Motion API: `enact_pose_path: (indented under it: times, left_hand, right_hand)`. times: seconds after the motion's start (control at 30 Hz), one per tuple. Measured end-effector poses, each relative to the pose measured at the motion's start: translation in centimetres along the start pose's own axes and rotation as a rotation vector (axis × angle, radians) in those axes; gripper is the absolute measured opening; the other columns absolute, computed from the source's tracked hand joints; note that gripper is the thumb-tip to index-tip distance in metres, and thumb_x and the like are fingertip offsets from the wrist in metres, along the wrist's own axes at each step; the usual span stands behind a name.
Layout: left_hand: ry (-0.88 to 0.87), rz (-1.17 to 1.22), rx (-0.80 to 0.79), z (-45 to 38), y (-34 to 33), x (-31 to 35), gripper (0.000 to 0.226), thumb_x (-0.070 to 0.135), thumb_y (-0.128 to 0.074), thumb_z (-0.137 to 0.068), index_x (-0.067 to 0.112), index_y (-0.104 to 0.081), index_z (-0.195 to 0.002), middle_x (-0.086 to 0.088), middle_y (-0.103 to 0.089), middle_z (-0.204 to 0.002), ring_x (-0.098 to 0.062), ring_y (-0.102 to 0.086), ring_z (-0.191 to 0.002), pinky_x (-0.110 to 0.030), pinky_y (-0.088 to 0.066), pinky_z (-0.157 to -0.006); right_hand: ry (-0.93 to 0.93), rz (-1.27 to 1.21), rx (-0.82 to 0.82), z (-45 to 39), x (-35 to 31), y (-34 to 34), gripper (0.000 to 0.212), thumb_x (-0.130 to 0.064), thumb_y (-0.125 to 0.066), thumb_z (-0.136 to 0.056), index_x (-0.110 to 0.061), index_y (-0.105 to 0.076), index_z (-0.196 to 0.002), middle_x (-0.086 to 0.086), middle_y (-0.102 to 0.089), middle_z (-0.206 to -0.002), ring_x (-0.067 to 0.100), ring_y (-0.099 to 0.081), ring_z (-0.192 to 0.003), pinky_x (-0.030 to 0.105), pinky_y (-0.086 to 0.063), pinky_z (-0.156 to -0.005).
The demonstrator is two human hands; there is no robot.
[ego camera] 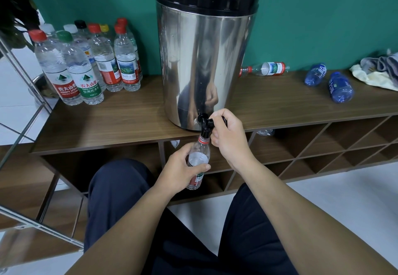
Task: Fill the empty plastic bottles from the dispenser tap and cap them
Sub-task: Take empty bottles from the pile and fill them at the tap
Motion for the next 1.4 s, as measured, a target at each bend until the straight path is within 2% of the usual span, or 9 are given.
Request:
enact_pose_path:
  times: [0.4, 0.53, 0.73, 0.93, 1.4]
  left_hand:
    - [0.005, -0.007, -0.004, 0.06, -0.01, 0.00, 0.066, 0.048, -0.095, -0.082, 0.042, -0.066, -0.141, 0.017, -0.077, -0.129, -0.007, -0.073, -0.122, -0.050, -0.058, -0.113]
    - [-0.010, 0.010, 0.006, 0.04, -0.04, 0.05, 0.061, 0.039, -0.096, -0.084, 0.039, -0.069, -0.139, 0.014, -0.078, -0.128, -0.009, -0.073, -0.121, -0.051, -0.057, -0.114]
    - [-0.013, 0.004, 0.002, 0.03, -0.05, 0.17, 0.062, 0.039, -0.096, -0.084, 0.038, -0.069, -0.140, 0.014, -0.078, -0.128, -0.008, -0.073, -0.122, -0.050, -0.057, -0.114]
    - [-0.005, -0.002, 0.002, 0.01, -0.04, 0.12, 0.063, 0.047, -0.095, -0.081, 0.039, -0.068, -0.138, 0.013, -0.078, -0.126, -0.009, -0.073, -0.120, -0.052, -0.058, -0.112]
    - [-0.005, 0.015, -0.001, -0.10, -0.10, -0.18, 0.065, 0.048, -0.095, -0.081, 0.039, -0.068, -0.139, 0.012, -0.077, -0.128, -0.011, -0.073, -0.122, -0.053, -0.059, -0.112]
  right_hand:
    - [-0.003, 0.009, -0.006, -0.05, 0.05, 0.07, 0.022, -0.023, -0.055, -0.114, -0.017, -0.064, -0.095, -0.002, -0.040, -0.060, 0.015, -0.033, -0.055, 0.032, -0.031, -0.053]
    - [0.001, 0.017, -0.003, -0.08, 0.08, 0.11, 0.021, -0.023, -0.055, -0.114, -0.016, -0.064, -0.096, -0.004, -0.042, -0.060, 0.014, -0.035, -0.054, 0.032, -0.032, -0.053]
    - [0.001, 0.014, -0.007, -0.15, 0.15, 0.09, 0.023, -0.024, -0.055, -0.114, -0.021, -0.065, -0.094, -0.003, -0.043, -0.061, 0.015, -0.035, -0.055, 0.033, -0.032, -0.054]
    - [0.004, 0.025, -0.008, -0.21, 0.16, 0.11, 0.022, -0.025, -0.055, -0.113, -0.022, -0.065, -0.094, -0.003, -0.042, -0.061, 0.015, -0.035, -0.055, 0.034, -0.031, -0.054]
    - [0.007, 0.029, -0.007, -0.15, 0.16, 0.13, 0.021, -0.024, -0.055, -0.114, -0.020, -0.065, -0.096, -0.004, -0.043, -0.061, 0.015, -0.036, -0.055, 0.033, -0.032, -0.053]
Point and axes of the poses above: each hand's wrist, its own z-axis away from the middle knuckle, its own y-axis out of the back of the hand, x = y × z, the point moved 6 cm from there along -z, towards the middle knuckle
